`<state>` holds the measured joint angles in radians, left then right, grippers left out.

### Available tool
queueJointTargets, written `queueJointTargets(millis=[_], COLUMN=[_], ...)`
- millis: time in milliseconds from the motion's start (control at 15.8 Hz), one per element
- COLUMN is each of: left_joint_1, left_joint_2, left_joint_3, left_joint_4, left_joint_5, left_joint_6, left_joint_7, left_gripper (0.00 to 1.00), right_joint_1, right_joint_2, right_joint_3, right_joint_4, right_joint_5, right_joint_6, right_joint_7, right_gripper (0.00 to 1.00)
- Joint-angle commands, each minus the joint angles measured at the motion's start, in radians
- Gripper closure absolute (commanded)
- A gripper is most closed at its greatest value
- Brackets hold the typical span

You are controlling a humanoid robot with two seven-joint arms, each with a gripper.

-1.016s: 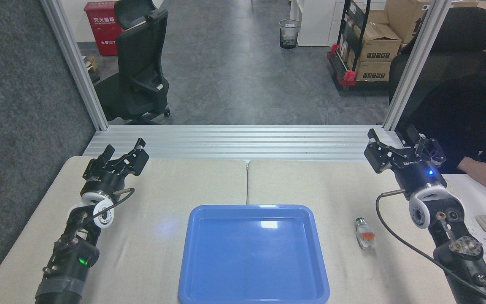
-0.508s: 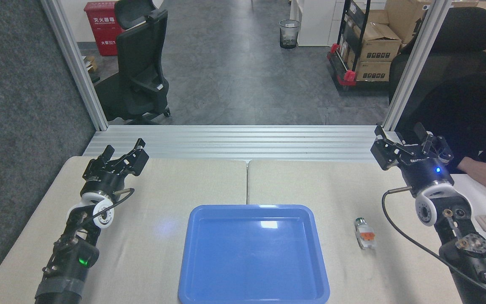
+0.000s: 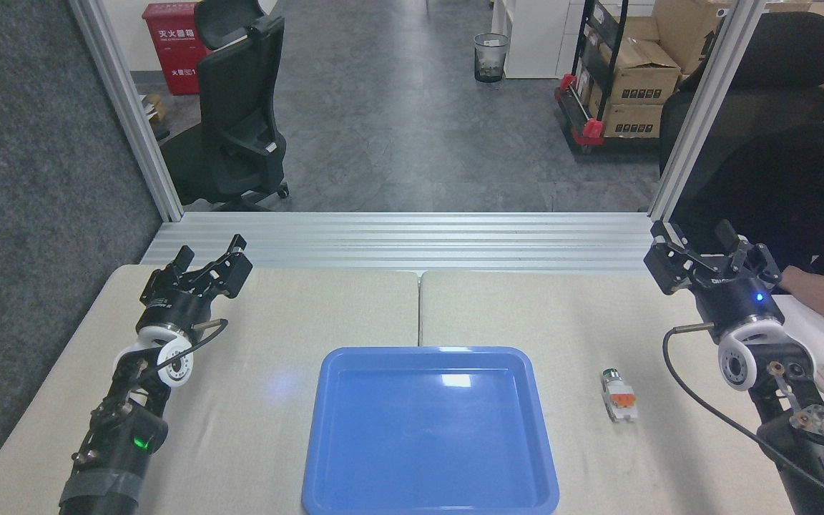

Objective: Pick up switch part and place in tray
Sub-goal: 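Raise the right gripper and open it above the switch part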

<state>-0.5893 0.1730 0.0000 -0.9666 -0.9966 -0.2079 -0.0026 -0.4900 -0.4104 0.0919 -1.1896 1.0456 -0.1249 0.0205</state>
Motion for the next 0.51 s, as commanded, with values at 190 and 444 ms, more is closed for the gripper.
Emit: queueJointTargets(millis=[190, 444], left_joint_1=[0.0, 0.0], left_joint_2=[0.0, 0.0], left_joint_3=[-0.023, -0.023], left_joint_4=[0.0, 0.0], left_joint_5=[0.001, 0.0], left_joint_6=[-0.001, -0.001], left_joint_7=[-0.001, -0.001], left_gripper=[0.0, 0.0], right_joint_1=[0.019, 0.018], right_joint_2=[-0.033, -0.033], right_joint_3=[-0.014, -0.011], right_joint_4=[0.021, -0.005], right_joint_5=[-0.049, -0.047], right_joint_6=[0.001, 0.002], right_joint_7=[0.002, 0.002], right_gripper=[0.01, 0.01])
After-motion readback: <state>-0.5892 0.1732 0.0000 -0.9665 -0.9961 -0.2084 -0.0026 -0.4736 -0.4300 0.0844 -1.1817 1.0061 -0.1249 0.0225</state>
